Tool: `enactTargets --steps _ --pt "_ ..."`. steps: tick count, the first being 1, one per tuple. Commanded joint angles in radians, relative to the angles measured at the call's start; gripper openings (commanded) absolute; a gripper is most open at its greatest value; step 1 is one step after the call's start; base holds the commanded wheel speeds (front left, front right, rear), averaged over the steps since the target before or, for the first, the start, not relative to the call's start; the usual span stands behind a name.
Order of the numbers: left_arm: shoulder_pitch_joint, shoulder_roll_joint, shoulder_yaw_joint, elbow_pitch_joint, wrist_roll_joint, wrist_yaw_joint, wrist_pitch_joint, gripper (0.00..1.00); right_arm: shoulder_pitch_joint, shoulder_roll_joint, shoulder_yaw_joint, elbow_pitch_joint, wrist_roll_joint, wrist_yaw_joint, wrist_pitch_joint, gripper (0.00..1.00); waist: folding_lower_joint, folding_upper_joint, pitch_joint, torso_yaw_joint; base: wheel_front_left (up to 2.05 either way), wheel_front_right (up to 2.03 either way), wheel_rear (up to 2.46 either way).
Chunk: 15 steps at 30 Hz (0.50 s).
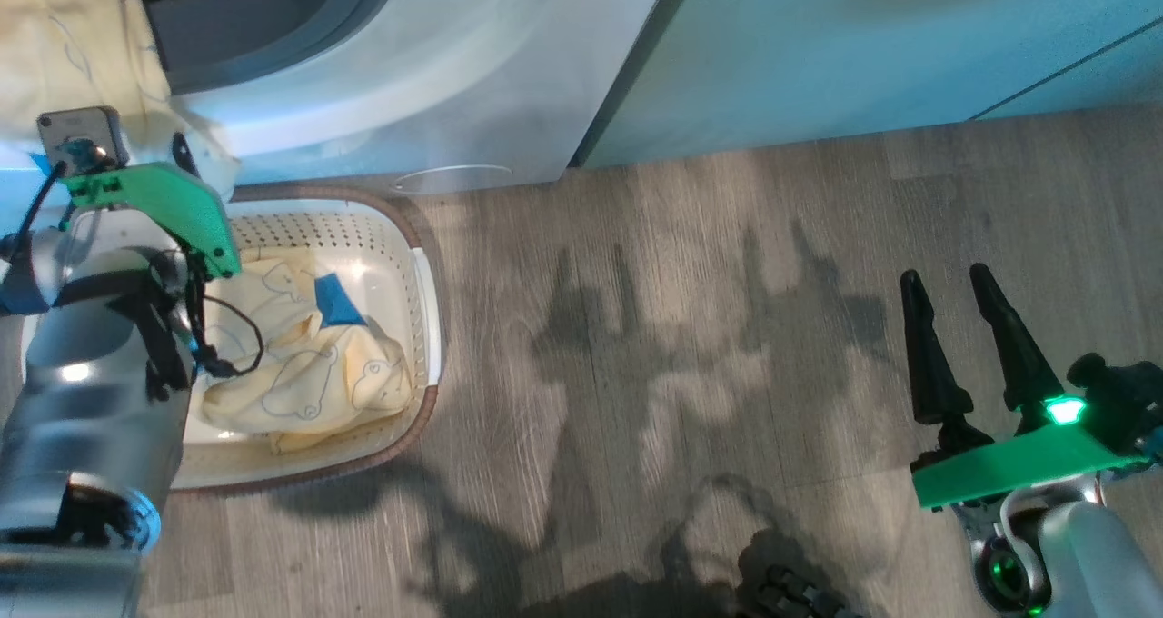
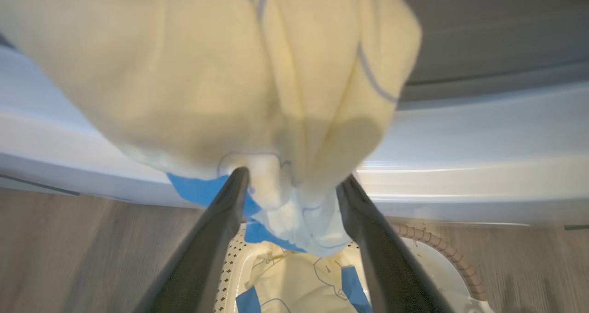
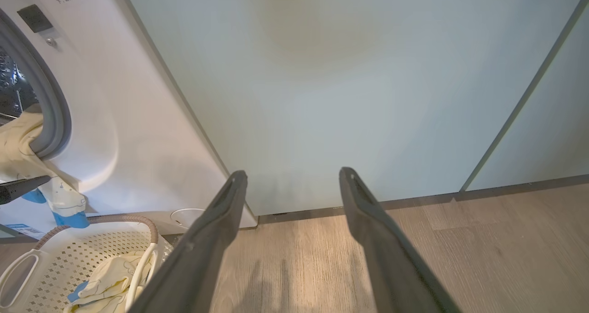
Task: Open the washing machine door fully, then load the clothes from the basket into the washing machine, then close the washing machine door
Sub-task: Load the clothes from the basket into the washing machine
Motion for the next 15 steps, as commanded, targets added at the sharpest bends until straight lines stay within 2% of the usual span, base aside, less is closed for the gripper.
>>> enactTargets --steps 1,10,11,13,15 --pt "-0.026 0.046 0.029 -0.008 -0.004 0.008 -0.014 1.0 -0.004 -0.005 0.013 -0.028 0.005 0.004 -0.01 1.0 -0.0002 0.0 0.006 0.002 0.0 0.0 0.0" --pt "-0.11 0.053 0.017 0.068 -0.013 -0.019 -0.079 1.0 -0.023 -0.001 0.011 -0.029 0.001 0.004 -0.01 1.0 -0.0002 0.0 0.041 0.015 0.0 0.0 0.0" --pt "-0.114 0.051 0.013 0.074 -0.013 -0.028 -0.083 0.74 -0.024 -0.001 0.01 -0.029 0.001 0.004 -0.01 1.0 -0.0002 0.0 0.041 0.016 0.0 0.0 0.0" --pt "-0.117 0.044 0.008 0.085 -0.015 -0.046 -0.091 0.0 -0.025 -0.001 0.008 -0.027 -0.001 0.004 -0.01 1.0 -0.0002 0.0 0.039 0.019 0.0 0.0 0.0" --pt "-0.116 0.038 0.001 0.094 -0.016 -0.063 -0.097 0.0 -0.026 -0.001 0.007 -0.024 -0.002 0.004 -0.01 1.0 -0.0002 0.0 0.034 0.023 0.0 0.0 0.0"
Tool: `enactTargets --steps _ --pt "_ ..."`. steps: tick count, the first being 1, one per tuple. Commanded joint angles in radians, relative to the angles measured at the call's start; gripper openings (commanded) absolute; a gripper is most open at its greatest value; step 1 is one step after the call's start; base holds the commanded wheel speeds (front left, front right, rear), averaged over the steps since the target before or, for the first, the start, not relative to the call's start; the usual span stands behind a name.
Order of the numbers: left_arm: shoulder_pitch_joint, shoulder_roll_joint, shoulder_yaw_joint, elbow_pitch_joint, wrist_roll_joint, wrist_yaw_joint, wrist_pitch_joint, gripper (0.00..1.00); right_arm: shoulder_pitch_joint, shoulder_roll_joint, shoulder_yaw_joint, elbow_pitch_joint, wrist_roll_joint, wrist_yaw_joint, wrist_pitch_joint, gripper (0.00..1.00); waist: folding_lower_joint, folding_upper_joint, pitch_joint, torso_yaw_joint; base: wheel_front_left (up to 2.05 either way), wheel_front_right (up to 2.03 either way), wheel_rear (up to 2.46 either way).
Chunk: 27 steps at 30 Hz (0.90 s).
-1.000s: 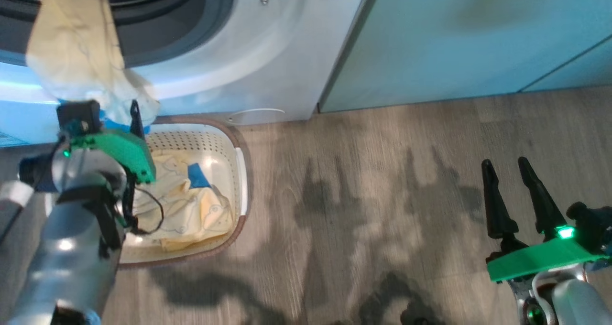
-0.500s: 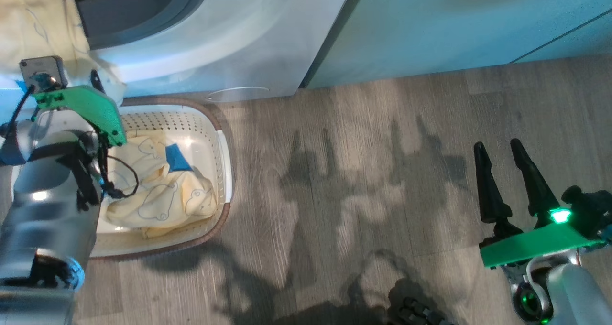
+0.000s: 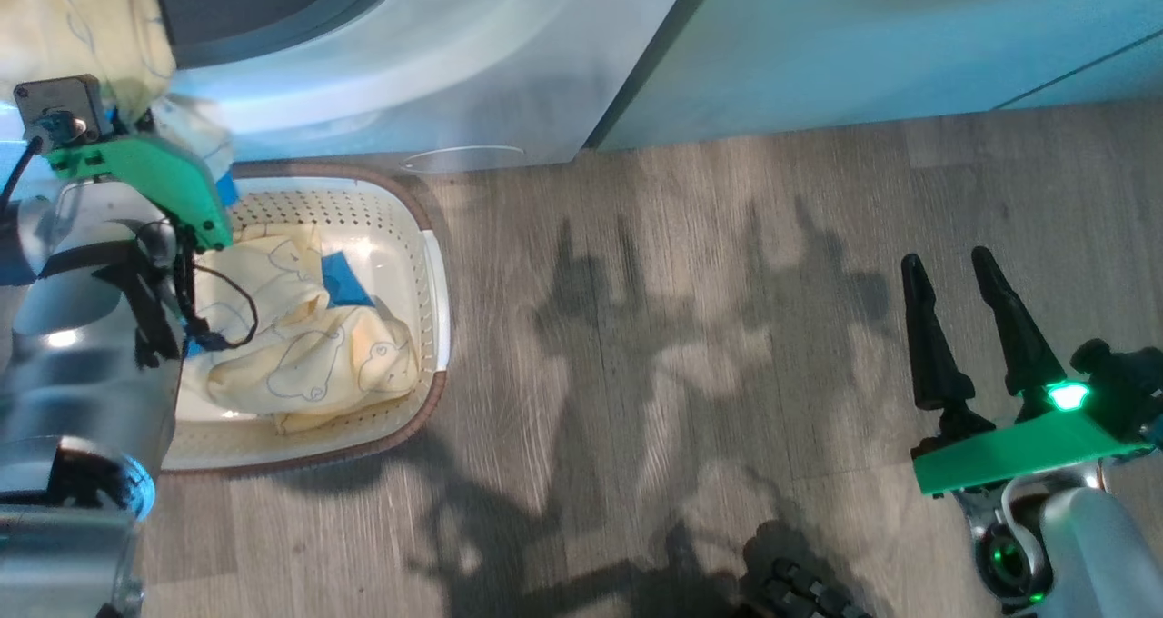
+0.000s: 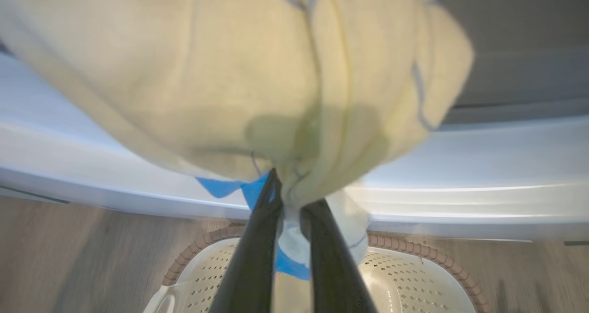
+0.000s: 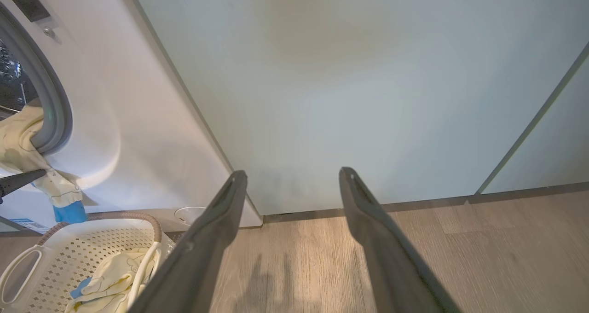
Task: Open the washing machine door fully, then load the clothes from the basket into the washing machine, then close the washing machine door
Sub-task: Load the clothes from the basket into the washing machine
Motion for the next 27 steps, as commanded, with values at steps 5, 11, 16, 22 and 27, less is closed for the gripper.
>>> enactTargets --steps 5,11,16,22,27 --pt "0.01 0.021 -0.005 -0.034 -0.003 -0.037 -0.026 0.0 0.004 -0.007 0.009 -0.019 -0.001 0.004 -0.01 1.0 -0.0001 0.0 -0.034 0.012 0.0 0.0 0.0" --pt "0.084 -0.003 -0.02 -0.171 0.01 -0.075 -0.028 0.0 0.014 -0.008 0.002 -0.018 0.001 0.004 -0.01 1.0 -0.0001 0.0 -0.071 0.026 0.0 0.0 0.0" --pt "0.14 -0.008 -0.031 -0.306 0.028 -0.087 -0.028 0.0 0.025 -0.009 -0.002 -0.013 0.001 0.004 -0.01 1.0 -0.0001 0.0 -0.107 0.04 0.0 0.0 0.0" --pt "0.155 -0.004 -0.041 -0.412 0.031 -0.106 -0.028 0.0 0.036 -0.013 -0.003 -0.011 0.002 0.004 -0.01 1.0 -0.0001 0.0 -0.136 0.05 0.0 0.0 0.0" --pt "0.113 0.009 -0.053 -0.476 0.019 -0.134 0.031 0.0 0.038 -0.014 0.0 -0.011 0.002 0.004 -0.01 1.0 -0.0001 0.0 -0.146 0.054 0.0 0.0 0.0"
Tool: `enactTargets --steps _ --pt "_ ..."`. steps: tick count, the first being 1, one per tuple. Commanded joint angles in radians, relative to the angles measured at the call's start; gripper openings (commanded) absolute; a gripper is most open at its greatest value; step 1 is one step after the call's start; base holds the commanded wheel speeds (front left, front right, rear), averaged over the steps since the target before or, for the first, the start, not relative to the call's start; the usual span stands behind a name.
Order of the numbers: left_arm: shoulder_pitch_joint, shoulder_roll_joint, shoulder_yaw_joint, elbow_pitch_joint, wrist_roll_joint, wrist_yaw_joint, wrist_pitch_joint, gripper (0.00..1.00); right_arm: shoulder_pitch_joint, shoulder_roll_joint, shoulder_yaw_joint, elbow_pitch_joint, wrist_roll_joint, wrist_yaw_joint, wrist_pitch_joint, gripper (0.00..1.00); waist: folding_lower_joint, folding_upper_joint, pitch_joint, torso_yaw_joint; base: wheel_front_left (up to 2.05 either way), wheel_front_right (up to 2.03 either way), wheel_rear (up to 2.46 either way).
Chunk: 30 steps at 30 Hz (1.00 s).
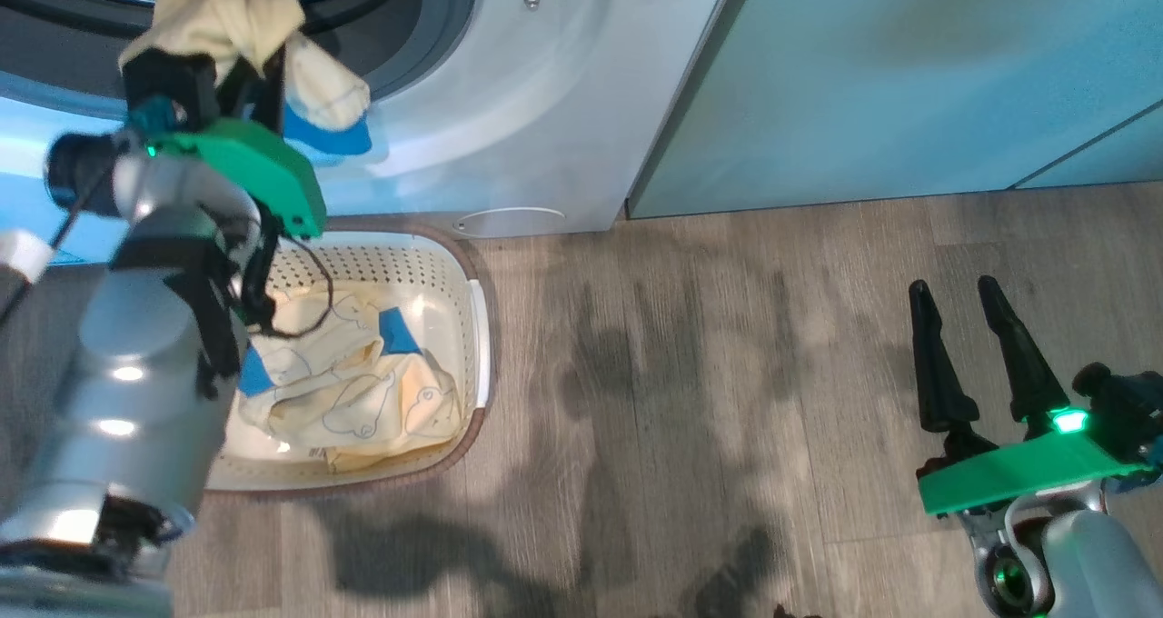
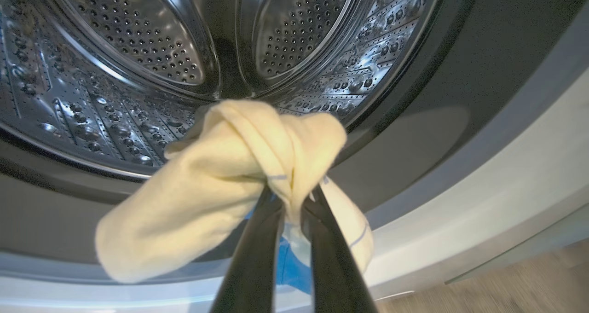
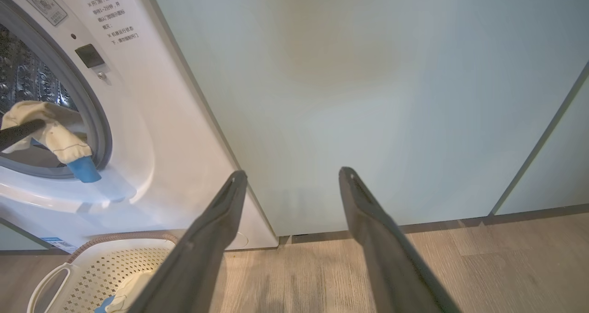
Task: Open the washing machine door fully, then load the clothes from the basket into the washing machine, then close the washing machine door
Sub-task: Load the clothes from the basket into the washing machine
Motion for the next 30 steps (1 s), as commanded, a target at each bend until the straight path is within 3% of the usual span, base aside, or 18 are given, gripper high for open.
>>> enactTargets --steps 1,7,15,30 --pt "-0.058 0.052 0.015 -0.045 0.001 -0.004 0.013 0.0 0.001 -0.013 0.018 -0.028 0.002 0.004 -0.01 1.0 0.0001 -0.0001 0.002 -0.002 0.0 0.0 0.0" --pt "-0.171 0.084 0.025 -0.053 -0.024 -0.019 0.098 0.0 -0.014 -0.012 0.034 -0.031 0.009 0.004 -0.01 1.0 0.0001 -0.0001 0.03 -0.018 0.0 0.0 0.0" --pt "-0.35 0.108 0.022 0.035 -0.025 -0.016 0.155 0.0 -0.047 -0.006 0.057 -0.036 0.016 0.004 -0.01 1.0 0.0001 -0.0001 0.111 -0.053 0.0 0.0 0.0" --pt "-0.718 0.175 -0.019 0.254 0.029 0.005 0.117 0.0 -0.108 0.003 0.083 -0.049 0.035 0.004 -0.01 1.0 0.0001 -0.0001 0.284 -0.12 0.0 0.0 0.0"
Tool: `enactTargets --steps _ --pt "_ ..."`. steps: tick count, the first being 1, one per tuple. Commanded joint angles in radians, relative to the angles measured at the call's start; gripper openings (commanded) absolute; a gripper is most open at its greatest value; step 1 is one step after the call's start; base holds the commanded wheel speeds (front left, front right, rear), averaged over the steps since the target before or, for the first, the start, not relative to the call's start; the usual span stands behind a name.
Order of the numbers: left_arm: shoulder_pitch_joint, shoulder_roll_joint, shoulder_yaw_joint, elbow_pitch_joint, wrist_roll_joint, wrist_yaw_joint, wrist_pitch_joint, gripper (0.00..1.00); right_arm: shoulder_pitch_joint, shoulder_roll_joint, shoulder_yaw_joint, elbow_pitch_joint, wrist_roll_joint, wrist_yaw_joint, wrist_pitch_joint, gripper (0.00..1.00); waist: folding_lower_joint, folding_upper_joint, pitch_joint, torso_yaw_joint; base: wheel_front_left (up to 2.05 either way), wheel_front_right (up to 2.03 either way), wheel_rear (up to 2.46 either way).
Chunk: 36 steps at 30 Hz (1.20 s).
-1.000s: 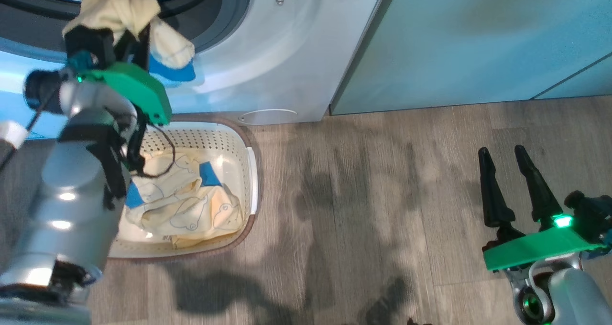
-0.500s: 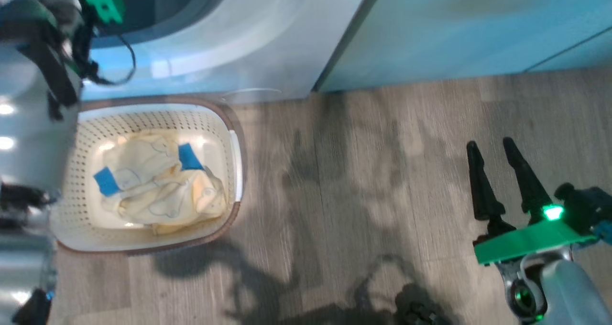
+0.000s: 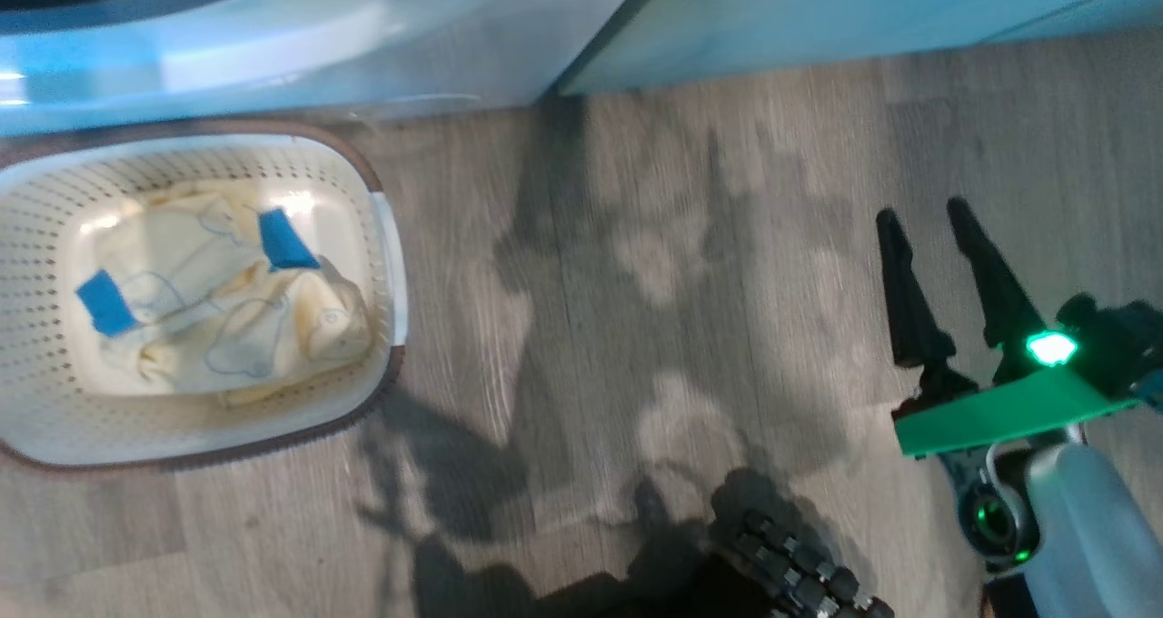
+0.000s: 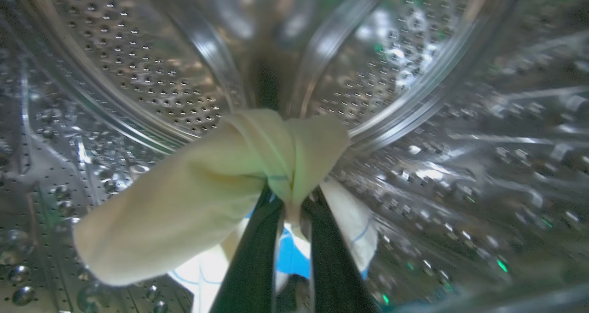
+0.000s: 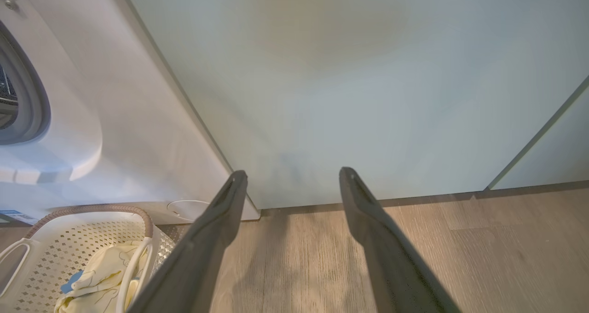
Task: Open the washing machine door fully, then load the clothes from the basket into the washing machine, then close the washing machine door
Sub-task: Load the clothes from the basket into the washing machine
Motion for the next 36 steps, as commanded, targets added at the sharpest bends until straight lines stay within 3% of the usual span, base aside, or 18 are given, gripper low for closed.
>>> enactTargets --steps 1,18,21,23,24,25,36 --pt "-0.06 0.048 0.002 -0.019 0.01 0.005 -0.013 0.0 -0.002 -0.003 0.017 -0.03 0.014 0.004 -0.009 1.0 -0.0002 0.0 0.03 -0.018 0.0 0.0 0.0" --pt "-0.258 0.056 -0.003 0.135 -0.02 -0.026 -0.147 0.0 -0.038 -0.003 0.028 -0.036 0.041 0.004 -0.009 1.0 -0.0002 0.0 0.09 -0.034 0.0 0.0 0.0" --pt "-0.255 0.055 0.003 0.176 -0.034 -0.027 -0.126 0.0 -0.041 -0.003 0.03 -0.034 0.044 0.004 -0.009 1.0 -0.0002 0.0 0.09 -0.033 0.0 0.0 0.0" --pt "-0.252 0.05 -0.008 0.196 -0.034 -0.034 -0.08 0.69 -0.041 -0.003 0.028 -0.033 0.045 0.004 -0.009 1.0 -0.0002 0.0 0.09 -0.031 0.0 0.0 0.0" --pt "-0.251 0.047 -0.01 0.203 -0.036 -0.037 -0.061 0.96 -0.04 -0.003 0.027 -0.032 0.045 0.004 -0.009 1.0 -0.0002 0.0 0.09 -0.029 0.0 0.0 0.0" --pt "-0.251 0.044 -0.012 0.208 -0.039 -0.039 -0.044 1.0 -0.04 -0.003 0.026 -0.031 0.043 0.004 -0.009 1.0 -0.0002 0.0 0.089 -0.026 0.0 0.0 0.0" --pt "-0.19 0.016 -0.031 0.231 -0.076 -0.063 0.099 1.0 -0.033 -0.003 0.006 -0.024 0.029 0.004 -0.009 1.0 -0.0002 0.0 0.037 0.002 0.0 0.0 0.0"
